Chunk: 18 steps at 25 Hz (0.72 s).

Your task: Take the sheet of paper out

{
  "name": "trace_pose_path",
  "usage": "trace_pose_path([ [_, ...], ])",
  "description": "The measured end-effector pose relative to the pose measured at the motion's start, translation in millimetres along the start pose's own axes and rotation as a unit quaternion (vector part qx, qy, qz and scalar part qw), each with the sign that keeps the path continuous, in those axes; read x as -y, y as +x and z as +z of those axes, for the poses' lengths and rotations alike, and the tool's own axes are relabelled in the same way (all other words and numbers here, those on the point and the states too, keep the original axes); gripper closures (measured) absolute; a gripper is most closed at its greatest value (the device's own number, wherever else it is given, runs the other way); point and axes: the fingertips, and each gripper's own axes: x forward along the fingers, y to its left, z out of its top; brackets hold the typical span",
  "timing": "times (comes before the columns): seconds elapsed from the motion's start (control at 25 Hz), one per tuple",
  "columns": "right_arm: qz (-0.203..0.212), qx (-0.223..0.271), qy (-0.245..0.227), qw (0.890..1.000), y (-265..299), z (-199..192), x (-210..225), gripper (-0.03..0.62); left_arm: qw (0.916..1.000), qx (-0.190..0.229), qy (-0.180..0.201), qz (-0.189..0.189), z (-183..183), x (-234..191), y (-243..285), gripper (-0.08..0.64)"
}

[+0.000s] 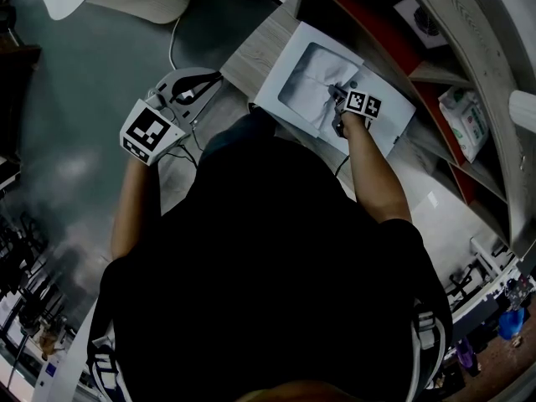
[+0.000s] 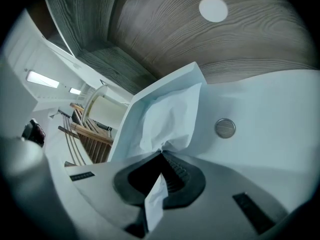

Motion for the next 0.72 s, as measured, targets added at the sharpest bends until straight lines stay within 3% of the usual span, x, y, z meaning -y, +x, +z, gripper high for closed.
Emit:
trace_pose_path([
  [0.72,-0.007,0.011,0.011,1.000,-37,-8,25,0.575,0.9999,0.009,0.009,0.001,16,24,7,0.531],
])
